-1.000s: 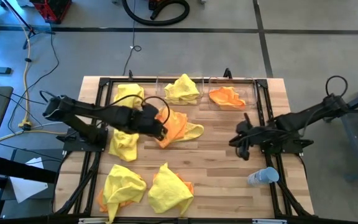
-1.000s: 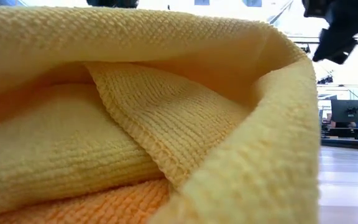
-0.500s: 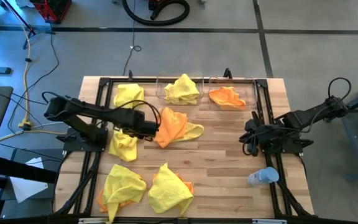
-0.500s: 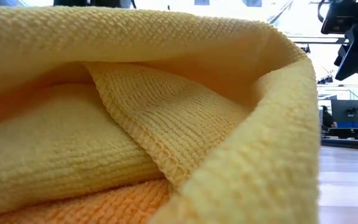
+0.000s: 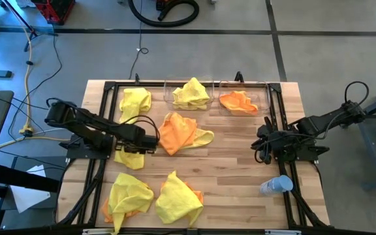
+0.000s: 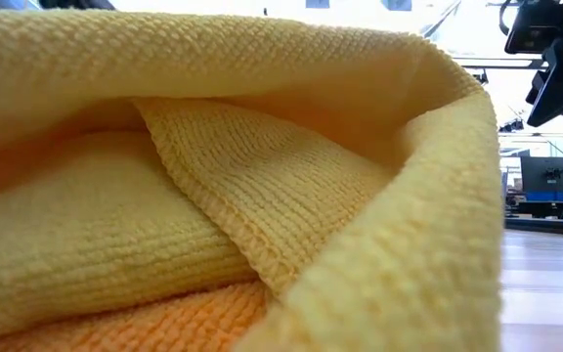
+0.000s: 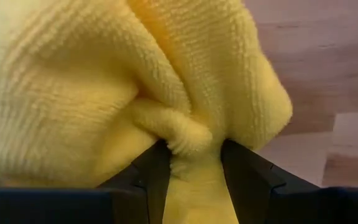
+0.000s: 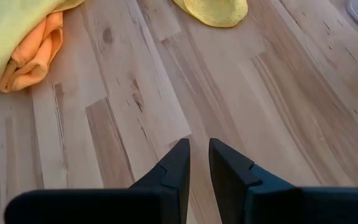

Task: Sort microfiber towel by color & place in baskets
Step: Put the yellow microfiber cloth into the left transparent bin

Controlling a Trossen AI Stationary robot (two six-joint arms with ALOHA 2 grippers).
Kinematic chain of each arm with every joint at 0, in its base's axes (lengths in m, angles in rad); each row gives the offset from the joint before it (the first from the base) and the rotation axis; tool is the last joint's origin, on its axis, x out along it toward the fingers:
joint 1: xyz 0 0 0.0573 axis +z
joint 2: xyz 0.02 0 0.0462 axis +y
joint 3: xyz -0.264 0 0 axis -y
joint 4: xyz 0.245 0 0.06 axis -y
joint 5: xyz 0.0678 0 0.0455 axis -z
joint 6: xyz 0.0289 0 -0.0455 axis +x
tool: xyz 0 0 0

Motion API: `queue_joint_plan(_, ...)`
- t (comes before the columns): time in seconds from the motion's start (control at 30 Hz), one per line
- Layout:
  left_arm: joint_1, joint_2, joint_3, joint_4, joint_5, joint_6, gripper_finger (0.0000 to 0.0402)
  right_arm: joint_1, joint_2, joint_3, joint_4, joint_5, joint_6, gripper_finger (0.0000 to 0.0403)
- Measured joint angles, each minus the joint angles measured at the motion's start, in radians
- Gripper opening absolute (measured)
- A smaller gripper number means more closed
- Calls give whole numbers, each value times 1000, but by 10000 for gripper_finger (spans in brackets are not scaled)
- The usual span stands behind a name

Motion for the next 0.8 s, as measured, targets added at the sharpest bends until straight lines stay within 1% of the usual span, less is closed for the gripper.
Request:
queue_joint_plan(0.1, 0, -5, -27, 34, 7, -73, 130, 0, 0, 0, 0, 0, -11, 53)
queue_joint_plan(0.17, 0, -4, -21, 16, 8, -106, 113, 0, 0, 0, 1, 0, -17, 53)
queue_joint_plan(0.2, 0, -7, -15, 3, 7, -100, 96, 0, 0, 0, 2, 0, -18, 53)
queue_joint_plan(0.3, 0, -19, 25, -38, -7, -57, 24, 0, 0, 0, 3, 0, -19, 53)
queue_joint_plan(0.33, -1, -26, 41, -43, -21, -53, 13, 0, 0, 0, 4, 0, -27, 53)
queue_joint_plan(0.47, 0, -43, 129, -128, -64, -15, 4, 0, 0, 0, 8, 1, -52, 53)
queue_joint_plan(0.57, 0, -47, 240, -242, -99, 15, 2, 0, 0, 0, 8, 7, -54, 53)
queue_joint_plan(0.67, 0, -47, 385, -385, -147, 68, 1, 0, 0, 0, 8, 41, -53, 53)
queue_joint_plan(0.8, 0, -48, 607, -513, -262, 128, 1, 0, 0, 0, 8, 96, -52, 53)
